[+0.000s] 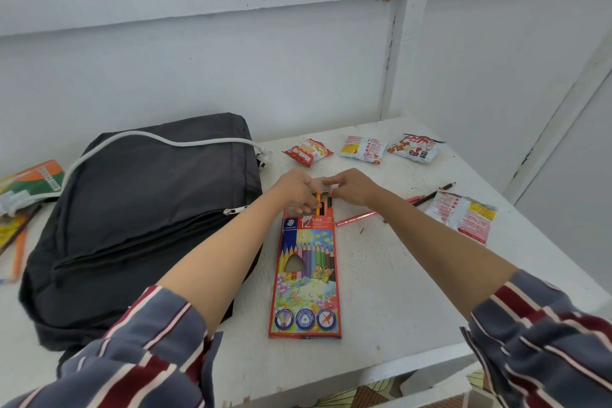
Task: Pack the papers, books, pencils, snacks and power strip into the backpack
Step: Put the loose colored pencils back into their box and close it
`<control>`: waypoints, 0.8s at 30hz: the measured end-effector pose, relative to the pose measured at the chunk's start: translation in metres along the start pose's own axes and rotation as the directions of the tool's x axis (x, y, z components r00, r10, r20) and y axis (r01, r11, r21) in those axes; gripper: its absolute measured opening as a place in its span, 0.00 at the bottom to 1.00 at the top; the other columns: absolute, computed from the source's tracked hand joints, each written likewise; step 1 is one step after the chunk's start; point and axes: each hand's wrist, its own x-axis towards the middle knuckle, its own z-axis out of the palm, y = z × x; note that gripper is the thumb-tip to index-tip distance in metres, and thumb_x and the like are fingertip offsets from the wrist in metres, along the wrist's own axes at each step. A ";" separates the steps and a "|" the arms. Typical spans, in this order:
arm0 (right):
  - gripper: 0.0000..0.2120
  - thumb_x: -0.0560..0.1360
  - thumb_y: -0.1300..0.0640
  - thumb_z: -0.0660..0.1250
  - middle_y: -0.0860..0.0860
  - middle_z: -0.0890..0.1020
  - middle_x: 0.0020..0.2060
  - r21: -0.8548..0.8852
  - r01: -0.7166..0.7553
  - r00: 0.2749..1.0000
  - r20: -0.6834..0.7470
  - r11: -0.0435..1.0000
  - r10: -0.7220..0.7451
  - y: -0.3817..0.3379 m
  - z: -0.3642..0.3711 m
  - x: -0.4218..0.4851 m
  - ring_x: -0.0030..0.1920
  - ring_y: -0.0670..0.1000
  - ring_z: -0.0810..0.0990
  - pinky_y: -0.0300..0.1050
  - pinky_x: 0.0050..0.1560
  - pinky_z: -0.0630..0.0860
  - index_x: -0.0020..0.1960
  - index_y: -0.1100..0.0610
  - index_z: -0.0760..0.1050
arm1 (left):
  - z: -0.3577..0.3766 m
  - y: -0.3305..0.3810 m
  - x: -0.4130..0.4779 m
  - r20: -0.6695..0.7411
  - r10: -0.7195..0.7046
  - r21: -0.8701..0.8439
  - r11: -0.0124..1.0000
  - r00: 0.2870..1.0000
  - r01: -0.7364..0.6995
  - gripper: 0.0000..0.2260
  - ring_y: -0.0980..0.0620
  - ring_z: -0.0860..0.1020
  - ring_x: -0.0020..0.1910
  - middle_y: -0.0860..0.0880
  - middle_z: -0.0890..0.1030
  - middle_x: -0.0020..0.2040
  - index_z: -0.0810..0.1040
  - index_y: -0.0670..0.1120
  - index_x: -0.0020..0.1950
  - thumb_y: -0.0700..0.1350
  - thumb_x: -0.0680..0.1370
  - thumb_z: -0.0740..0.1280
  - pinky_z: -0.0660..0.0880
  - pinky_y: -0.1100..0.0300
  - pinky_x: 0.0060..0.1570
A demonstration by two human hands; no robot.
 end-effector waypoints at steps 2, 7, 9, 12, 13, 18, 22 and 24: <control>0.20 0.76 0.61 0.64 0.55 0.74 0.66 0.014 -0.007 1.000 -0.012 1.000 0.007 0.000 0.001 0.001 0.66 0.52 0.71 0.42 0.61 0.66 0.68 0.58 0.70 | -0.001 0.001 -0.002 0.048 -0.010 0.017 1.000 0.999 0.009 0.13 0.56 0.73 0.30 0.48 0.76 0.34 0.77 0.45 0.57 0.35 0.74 0.68 0.69 0.67 0.30; 0.21 0.76 0.63 0.63 0.55 0.74 0.66 0.074 -0.027 0.998 -0.050 0.997 0.031 -0.002 0.002 0.006 0.61 0.53 0.73 0.39 0.52 0.66 0.69 0.57 0.69 | -0.001 -0.001 -0.004 0.113 -0.018 0.062 0.998 0.993 0.011 0.11 0.56 0.74 0.35 0.49 0.77 0.38 0.76 0.48 0.54 0.37 0.74 0.69 0.71 0.66 0.35; 0.21 0.76 0.63 0.62 0.55 0.74 0.66 0.090 -0.037 0.999 -0.033 0.995 0.040 -0.003 0.003 0.007 0.61 0.53 0.74 0.41 0.54 0.67 0.69 0.58 0.69 | 0.000 -0.002 -0.004 0.099 -0.016 0.068 0.998 0.995 0.010 0.08 0.57 0.74 0.34 0.49 0.77 0.38 0.76 0.48 0.50 0.37 0.74 0.69 0.70 0.67 0.33; 0.22 0.76 0.62 0.64 0.55 0.72 0.67 0.123 -0.038 0.999 -0.012 0.992 0.040 -0.003 0.002 0.005 0.66 0.53 0.70 0.44 0.63 0.66 0.69 0.59 0.68 | 0.000 -0.001 -0.001 0.047 0.004 0.074 0.997 0.999 -0.007 0.07 0.57 0.72 0.30 0.49 0.76 0.35 0.76 0.50 0.42 0.38 0.74 0.69 0.70 0.68 0.29; 0.23 0.75 0.62 0.65 0.55 0.72 0.67 0.138 -0.031 0.999 -0.012 0.990 0.032 -0.003 0.000 0.003 0.66 0.53 0.70 0.45 0.64 0.65 0.69 0.59 0.68 | 0.001 -0.001 0.000 0.019 0.015 0.069 0.997 1.000 -0.017 0.06 0.57 0.71 0.29 0.49 0.75 0.34 0.76 0.50 0.42 0.39 0.74 0.69 0.70 0.68 0.29; 0.17 0.74 0.63 0.67 0.58 0.78 0.60 0.198 -0.006 0.985 -0.168 0.980 0.040 0.003 -0.025 -0.010 0.56 0.51 0.76 0.41 0.54 0.72 0.63 0.62 0.74 | 0.006 0.010 0.003 -0.087 0.166 0.066 0.985 0.982 -0.160 0.08 0.54 0.75 0.33 0.49 0.77 0.39 0.79 0.43 0.51 0.41 0.73 0.70 0.75 0.63 0.37; 0.11 0.71 0.65 0.69 0.55 0.80 0.40 0.262 -0.087 0.926 -0.334 0.961 0.175 0.021 -0.058 -0.026 0.33 0.46 0.73 0.35 0.35 0.69 0.51 0.69 0.79 | 0.017 0.030 0.005 -0.102 0.244 0.107 0.967 0.964 -0.233 0.06 0.47 0.78 0.46 0.51 0.76 0.41 0.78 0.53 0.45 0.47 0.71 0.73 0.75 0.49 0.54; 0.11 0.70 0.64 0.69 0.55 0.75 0.33 0.264 -0.202 0.879 -0.375 0.943 0.293 0.035 -0.073 -0.033 0.32 0.49 0.71 0.38 0.33 0.67 0.49 0.71 0.79 | 0.024 0.041 0.004 -0.062 0.269 0.064 0.962 0.961 -0.265 0.09 0.52 0.75 0.45 0.51 0.75 0.42 0.79 0.49 0.51 0.45 0.72 0.72 0.74 0.58 0.48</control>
